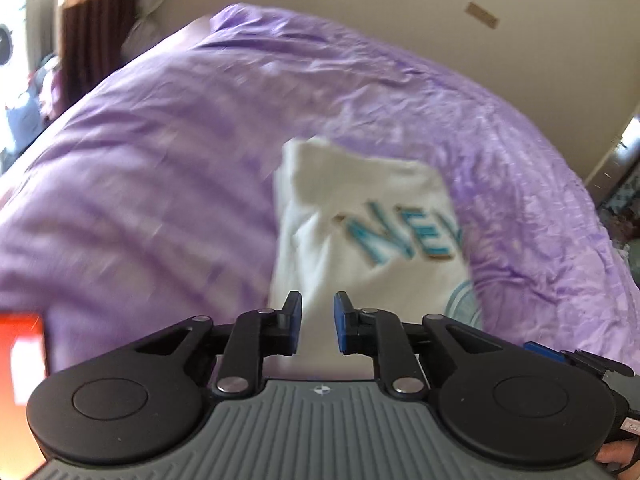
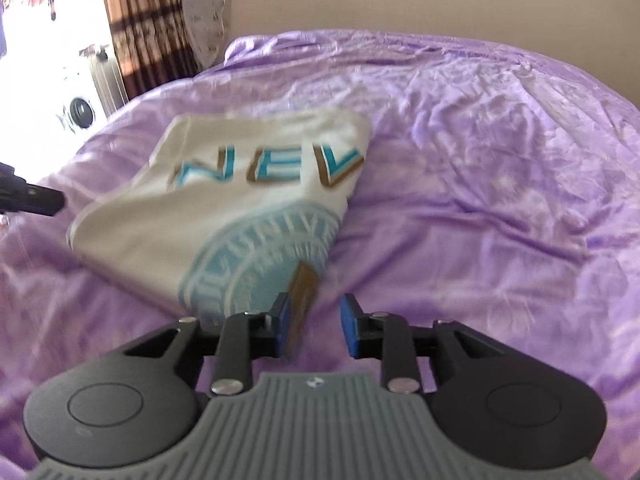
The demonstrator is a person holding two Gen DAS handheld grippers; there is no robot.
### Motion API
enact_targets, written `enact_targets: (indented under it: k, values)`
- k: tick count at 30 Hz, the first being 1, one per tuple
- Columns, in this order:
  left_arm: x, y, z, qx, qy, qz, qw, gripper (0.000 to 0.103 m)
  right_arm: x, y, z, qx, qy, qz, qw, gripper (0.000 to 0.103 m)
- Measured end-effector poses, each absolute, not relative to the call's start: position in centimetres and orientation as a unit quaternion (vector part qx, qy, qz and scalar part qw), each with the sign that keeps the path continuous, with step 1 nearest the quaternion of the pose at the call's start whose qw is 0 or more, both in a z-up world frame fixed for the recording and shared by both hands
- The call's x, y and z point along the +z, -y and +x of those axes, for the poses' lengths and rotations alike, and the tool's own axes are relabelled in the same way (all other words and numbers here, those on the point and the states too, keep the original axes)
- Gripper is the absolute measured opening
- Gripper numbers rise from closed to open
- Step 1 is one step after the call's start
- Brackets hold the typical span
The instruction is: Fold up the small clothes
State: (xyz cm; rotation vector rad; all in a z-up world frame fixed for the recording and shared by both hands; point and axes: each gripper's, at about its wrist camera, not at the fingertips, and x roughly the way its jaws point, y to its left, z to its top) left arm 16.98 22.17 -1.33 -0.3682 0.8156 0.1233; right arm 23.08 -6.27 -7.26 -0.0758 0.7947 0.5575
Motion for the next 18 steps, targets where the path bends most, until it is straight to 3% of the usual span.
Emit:
enact_targets:
  k: [7,9,11,18]
  values:
    - [-3.0,-20.4,22.9,0.031,-0.382,-0.129,0.914,0.018,-6.2,3.6,26.4,0.304,-0.359,0.006,0.882,0.033]
    - [-4.3,-20.8,24.3,0.043,-0.399,-0.132,0.906,0.014,-6.8,3.1,27.5,0.307,-0.368,0.022,0.878,0.033]
    - [-5.9,-21.7,25.2,0.061,-0.409,-0.129,0.901,0.004,-7.7,2.9,28.4,0.303,-0.38,0.034,0.873,0.033]
    - [-7.3,-24.2,25.0,0.095,-0.423,-0.141,0.89,0.004,-10.4,4.1,30.2,0.296,-0.419,0.066,0.856,0.042]
